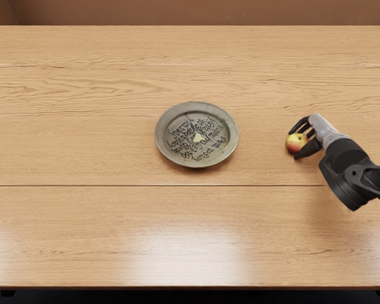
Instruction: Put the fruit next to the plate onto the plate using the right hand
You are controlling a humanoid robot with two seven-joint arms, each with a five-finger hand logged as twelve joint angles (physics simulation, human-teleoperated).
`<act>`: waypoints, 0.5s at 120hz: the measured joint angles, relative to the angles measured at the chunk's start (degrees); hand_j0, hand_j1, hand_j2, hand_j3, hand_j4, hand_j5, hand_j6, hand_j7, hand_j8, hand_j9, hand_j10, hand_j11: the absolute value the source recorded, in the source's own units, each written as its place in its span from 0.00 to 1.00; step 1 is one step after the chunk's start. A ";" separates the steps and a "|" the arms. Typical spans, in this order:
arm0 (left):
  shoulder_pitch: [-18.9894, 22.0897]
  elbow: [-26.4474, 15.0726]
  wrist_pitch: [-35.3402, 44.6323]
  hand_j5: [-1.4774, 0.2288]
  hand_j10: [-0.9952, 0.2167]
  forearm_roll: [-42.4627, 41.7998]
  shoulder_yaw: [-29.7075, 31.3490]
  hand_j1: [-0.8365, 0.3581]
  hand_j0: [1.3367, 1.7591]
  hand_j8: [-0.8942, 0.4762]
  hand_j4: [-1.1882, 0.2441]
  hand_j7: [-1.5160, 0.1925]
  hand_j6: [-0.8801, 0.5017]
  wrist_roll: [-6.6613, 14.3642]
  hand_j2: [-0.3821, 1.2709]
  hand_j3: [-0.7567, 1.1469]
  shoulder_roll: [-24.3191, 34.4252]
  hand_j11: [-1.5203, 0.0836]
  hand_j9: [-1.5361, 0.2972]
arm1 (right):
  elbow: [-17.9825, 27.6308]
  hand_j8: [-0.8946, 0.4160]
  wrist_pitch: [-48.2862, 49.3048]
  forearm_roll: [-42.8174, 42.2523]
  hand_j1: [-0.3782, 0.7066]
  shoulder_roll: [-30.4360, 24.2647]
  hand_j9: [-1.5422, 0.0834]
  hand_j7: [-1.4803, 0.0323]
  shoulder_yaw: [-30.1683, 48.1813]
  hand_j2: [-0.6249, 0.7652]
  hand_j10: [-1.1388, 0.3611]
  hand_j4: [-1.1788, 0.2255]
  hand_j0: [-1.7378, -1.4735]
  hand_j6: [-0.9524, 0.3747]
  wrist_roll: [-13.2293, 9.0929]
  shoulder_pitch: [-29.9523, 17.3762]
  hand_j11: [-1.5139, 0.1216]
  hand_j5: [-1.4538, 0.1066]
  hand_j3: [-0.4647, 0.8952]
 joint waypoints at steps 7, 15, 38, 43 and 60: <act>0.00 0.00 -0.02 0.69 0.63 0.00 0.00 0.76 0.76 0.48 0.67 0.71 0.47 0.00 0.26 0.40 0.00 0.76 0.67 | 0.07 0.26 1.16 1.79 0.55 -0.37 0.38 0.38 0.10 0.58 0.32 0.35 0.34 0.33 -0.05 0.91 0.51 0.35 0.34; 0.00 0.00 -0.02 0.69 0.63 0.01 -0.01 0.76 0.76 0.48 0.67 0.71 0.47 0.00 0.26 0.40 0.00 0.76 0.67 | 0.16 0.26 3.57 4.28 0.56 -0.95 0.37 0.37 0.17 0.60 0.31 0.35 0.33 0.33 -0.09 2.44 0.46 0.34 0.34; 0.00 0.00 0.00 0.69 0.63 0.00 -0.01 0.76 0.76 0.48 0.67 0.71 0.47 0.00 0.26 0.40 0.00 0.76 0.67 | 0.25 0.30 15.75 11.00 0.60 -3.25 0.36 0.36 3.35 0.64 0.29 0.38 0.32 0.36 -0.17 6.27 0.38 0.32 0.34; 0.00 0.00 0.00 0.69 0.63 0.00 -0.01 0.76 0.76 0.48 0.67 0.71 0.47 0.00 0.26 0.40 0.00 0.76 0.67 | 0.23 0.30 18.51 12.14 0.60 -3.51 0.36 0.36 5.00 0.64 0.29 0.37 0.32 0.36 -0.20 6.57 0.37 0.32 0.34; 0.00 0.00 -0.01 0.69 0.63 -0.01 0.00 0.76 0.76 0.48 0.67 0.71 0.47 0.00 0.26 0.40 0.00 0.76 0.67 | 0.16 0.31 25.87 14.76 0.63 -3.76 0.35 0.35 10.28 0.68 0.29 0.39 0.31 0.38 -0.37 7.06 0.34 0.31 0.34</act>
